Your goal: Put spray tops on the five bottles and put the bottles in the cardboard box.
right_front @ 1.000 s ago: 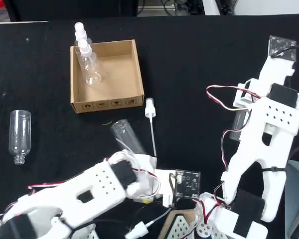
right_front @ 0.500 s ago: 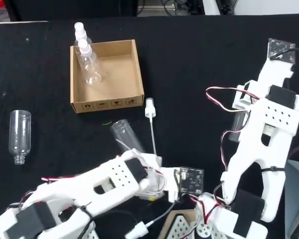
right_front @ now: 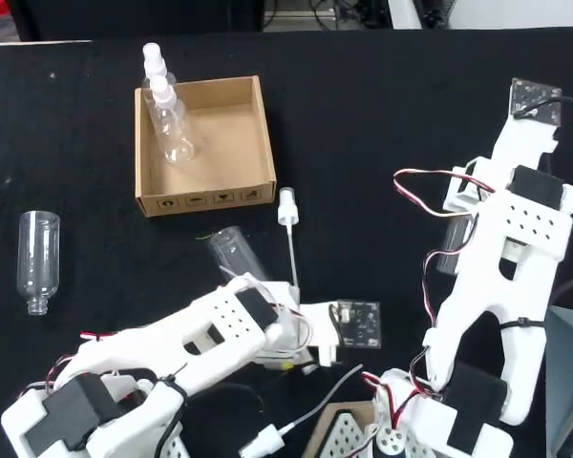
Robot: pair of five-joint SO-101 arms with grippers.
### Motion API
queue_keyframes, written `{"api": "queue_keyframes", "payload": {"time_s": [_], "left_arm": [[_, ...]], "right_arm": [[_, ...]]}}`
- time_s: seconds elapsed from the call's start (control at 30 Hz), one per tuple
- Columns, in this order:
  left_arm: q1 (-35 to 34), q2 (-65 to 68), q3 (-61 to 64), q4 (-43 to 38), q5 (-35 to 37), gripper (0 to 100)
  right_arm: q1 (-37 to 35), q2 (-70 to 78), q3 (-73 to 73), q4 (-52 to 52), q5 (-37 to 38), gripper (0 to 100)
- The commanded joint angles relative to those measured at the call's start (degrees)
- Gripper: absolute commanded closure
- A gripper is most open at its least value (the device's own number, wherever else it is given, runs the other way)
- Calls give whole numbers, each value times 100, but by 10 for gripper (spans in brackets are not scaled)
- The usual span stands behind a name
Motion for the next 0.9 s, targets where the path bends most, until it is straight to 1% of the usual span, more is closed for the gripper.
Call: {"api": "queue_keyframes", "payload": {"time_s": [0.0,0.1,0.2,0.4,0.47,0.67,0.73,0.8,0.87], "left_arm": [[-303,-26,-303,-88,9,791],[-409,-35,-303,-79,9,792],[-479,-97,-321,149,9,793],[-514,-387,-180,237,9,911],[-514,-475,-145,246,9,925],[-611,-686,-295,712,26,919],[-611,-738,-330,809,211,917],[-611,-791,-374,844,431,891],[-611,-809,-374,853,571,841]], "right_arm": [[132,-48,-31,-141,62,879],[132,-48,-31,-149,62,879],[132,-48,-31,-149,62,879],[132,-48,22,-167,62,879],[132,-48,48,-167,62,879],[141,-48,57,-167,62,878],[141,-48,57,-167,62,878],[141,-48,57,-167,62,878],[141,-48,66,-167,62,878]]}}
